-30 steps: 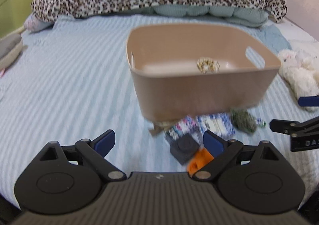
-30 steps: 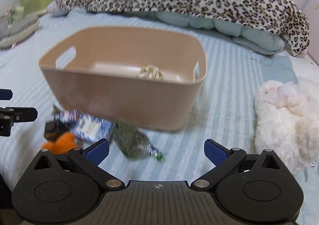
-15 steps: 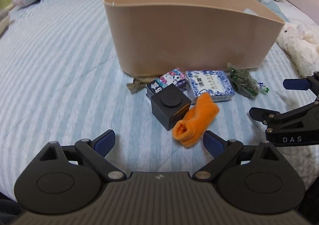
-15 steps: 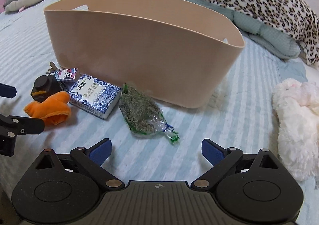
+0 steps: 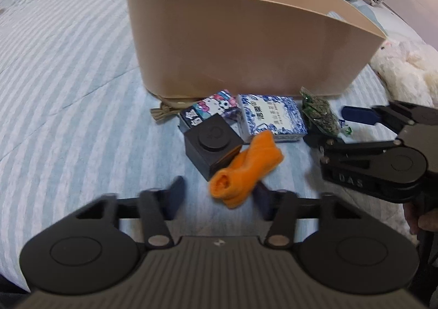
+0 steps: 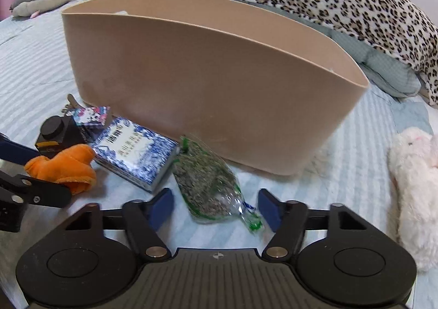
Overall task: Organize objects
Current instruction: 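Grasp the orange cloth with the left tool while the right grasps the green tea bag, then drop the orange cloth and green tea bag into the basket with both tools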
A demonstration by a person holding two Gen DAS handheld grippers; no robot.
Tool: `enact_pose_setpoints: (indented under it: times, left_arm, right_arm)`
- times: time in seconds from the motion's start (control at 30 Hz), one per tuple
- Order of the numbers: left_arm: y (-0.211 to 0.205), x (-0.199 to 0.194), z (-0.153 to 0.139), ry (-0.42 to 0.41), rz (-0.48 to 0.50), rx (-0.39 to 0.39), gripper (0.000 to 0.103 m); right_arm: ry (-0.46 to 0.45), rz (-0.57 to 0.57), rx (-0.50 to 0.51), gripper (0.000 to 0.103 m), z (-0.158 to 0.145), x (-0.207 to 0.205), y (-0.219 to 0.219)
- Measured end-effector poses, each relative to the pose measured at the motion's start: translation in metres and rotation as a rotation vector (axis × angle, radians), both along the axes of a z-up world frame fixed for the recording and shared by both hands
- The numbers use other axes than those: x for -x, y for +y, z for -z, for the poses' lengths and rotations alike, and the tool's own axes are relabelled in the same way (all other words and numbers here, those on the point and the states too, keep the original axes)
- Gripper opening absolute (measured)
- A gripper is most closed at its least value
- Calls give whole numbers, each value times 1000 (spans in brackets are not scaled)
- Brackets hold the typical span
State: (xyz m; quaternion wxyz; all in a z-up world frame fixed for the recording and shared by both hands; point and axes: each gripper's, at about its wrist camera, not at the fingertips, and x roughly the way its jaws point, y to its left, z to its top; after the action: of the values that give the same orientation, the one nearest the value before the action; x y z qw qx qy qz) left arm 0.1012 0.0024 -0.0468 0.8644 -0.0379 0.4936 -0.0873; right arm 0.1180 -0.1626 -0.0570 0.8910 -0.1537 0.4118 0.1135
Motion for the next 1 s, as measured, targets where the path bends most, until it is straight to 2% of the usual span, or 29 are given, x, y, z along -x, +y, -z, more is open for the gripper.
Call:
enact_pose_setpoints:
  times: [0.03, 0.1, 0.17, 0.27, 0.5, 0.73, 1.0]
  left_arm:
    - [0, 0, 1, 4, 7, 0, 28]
    - [-1, 0, 3, 6, 20, 2, 23]
    - [0, 2, 2, 3, 27, 1, 10]
    - [4, 5, 0, 13, 32, 21, 8]
    - [5, 13, -10, -4, 45, 12, 7]
    - [9, 27, -34, -62, 39, 18, 7]
    - [16, 35, -65, -132, 29, 22, 8]
  right_arm:
    - [-1, -6, -4, 51, 0, 0, 1]
    - [2, -12, -12, 45, 0, 1, 1]
    - [7, -13, -27, 43, 0, 3, -1]
    - [12, -8, -55, 42, -4, 7, -4]
    - [11, 13, -68, 41, -17, 26, -10]
    - [-48, 35, -91, 41, -42, 44, -20]
    - [-168, 41, -152, 41, -88, 56, -31]
